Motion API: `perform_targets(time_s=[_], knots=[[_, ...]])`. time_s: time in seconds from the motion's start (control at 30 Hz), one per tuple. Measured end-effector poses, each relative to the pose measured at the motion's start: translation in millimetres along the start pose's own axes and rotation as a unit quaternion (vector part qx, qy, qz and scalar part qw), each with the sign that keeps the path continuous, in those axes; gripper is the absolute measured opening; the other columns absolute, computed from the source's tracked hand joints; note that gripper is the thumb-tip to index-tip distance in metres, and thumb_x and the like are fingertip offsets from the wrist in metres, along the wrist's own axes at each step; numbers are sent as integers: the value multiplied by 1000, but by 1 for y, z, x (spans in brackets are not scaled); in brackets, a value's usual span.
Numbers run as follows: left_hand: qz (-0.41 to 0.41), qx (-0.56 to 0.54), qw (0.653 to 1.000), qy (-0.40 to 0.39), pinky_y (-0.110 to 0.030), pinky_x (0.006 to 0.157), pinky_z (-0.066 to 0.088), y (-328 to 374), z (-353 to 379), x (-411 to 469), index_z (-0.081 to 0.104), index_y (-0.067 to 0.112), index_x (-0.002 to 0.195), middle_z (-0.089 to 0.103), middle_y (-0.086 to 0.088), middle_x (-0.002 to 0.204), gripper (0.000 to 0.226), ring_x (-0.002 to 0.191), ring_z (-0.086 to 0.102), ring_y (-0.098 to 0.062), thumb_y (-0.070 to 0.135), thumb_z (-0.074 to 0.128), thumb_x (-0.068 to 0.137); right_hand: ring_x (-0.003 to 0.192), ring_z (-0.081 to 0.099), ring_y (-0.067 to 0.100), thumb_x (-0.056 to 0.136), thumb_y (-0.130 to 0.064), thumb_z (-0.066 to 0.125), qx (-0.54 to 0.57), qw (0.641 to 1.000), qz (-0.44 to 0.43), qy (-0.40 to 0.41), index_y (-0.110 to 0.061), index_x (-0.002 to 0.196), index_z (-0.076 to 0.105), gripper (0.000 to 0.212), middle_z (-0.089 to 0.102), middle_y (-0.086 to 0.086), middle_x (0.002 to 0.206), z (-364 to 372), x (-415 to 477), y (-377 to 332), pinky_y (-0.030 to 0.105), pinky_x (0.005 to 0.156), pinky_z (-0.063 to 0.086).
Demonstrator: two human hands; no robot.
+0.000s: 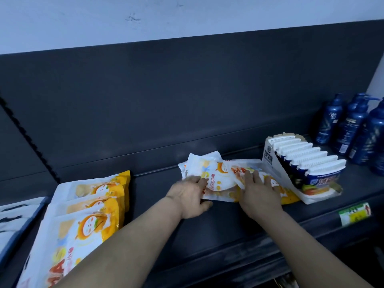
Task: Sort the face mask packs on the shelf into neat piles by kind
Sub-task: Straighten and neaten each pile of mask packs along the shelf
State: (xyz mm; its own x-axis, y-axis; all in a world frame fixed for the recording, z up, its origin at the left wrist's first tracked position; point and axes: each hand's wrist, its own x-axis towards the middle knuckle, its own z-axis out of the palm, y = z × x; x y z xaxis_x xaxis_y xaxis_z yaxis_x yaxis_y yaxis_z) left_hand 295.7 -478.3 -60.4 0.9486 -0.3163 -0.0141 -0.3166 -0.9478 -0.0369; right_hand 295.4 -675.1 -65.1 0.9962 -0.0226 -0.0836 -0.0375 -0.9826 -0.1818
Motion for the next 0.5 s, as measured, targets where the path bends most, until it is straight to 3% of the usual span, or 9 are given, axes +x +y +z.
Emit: perform_targets(time_s=[0.07,0.2,0.3,0.4,0.43,0.5], knots=[[-17,-5,999,-26,-35,83,46,6,-4,-6,41,17,128,57,-4,120,61,111,56,-30,60,50,86,145,2,40,100,-37,24,16,1000,8,-5,-16,152,-2,62,-4,6,161,0,-1,-1,54,114,19],[-48,87,993,-68,-34,78,46,13,-23,-11,40,14,129,61,-7,114,77,106,59,-30,68,57,77,144,5,42,100,-36,28,47,999,7,-7,-19,152,-2,63,-1,8,161,-1,4,-1,55,112,22],[-85,87,989,-80,-37,85,48,16,-30,-14,28,21,141,52,-4,129,94,118,51,-27,68,66,68,144,5,43,98,-47,27,50,998,3,-36,-19,152,7,64,2,10,160,-1,7,-1,58,112,20],[-87,-23,990,-110,-44,107,39,13,-23,-16,9,39,150,16,-5,157,98,138,30,-30,64,65,73,146,-5,38,98,-50,29,19,999,-45,2,-15,150,15,64,-3,13,160,-1,6,-7,56,115,12],[-98,-54,985,-131,-42,108,38,12,-21,-19,8,42,149,15,-5,158,94,137,34,-30,63,62,76,147,-7,34,99,-44,30,17,995,-89,36,-15,150,17,60,-4,12,160,-3,7,-10,53,116,10],[-140,-89,976,-139,-39,99,45,6,-20,-29,17,38,146,37,-8,146,82,124,49,-29,60,60,79,148,-6,26,101,-30,32,42,979,-184,70,-13,149,20,52,0,10,161,-7,13,-16,44,118,11]])
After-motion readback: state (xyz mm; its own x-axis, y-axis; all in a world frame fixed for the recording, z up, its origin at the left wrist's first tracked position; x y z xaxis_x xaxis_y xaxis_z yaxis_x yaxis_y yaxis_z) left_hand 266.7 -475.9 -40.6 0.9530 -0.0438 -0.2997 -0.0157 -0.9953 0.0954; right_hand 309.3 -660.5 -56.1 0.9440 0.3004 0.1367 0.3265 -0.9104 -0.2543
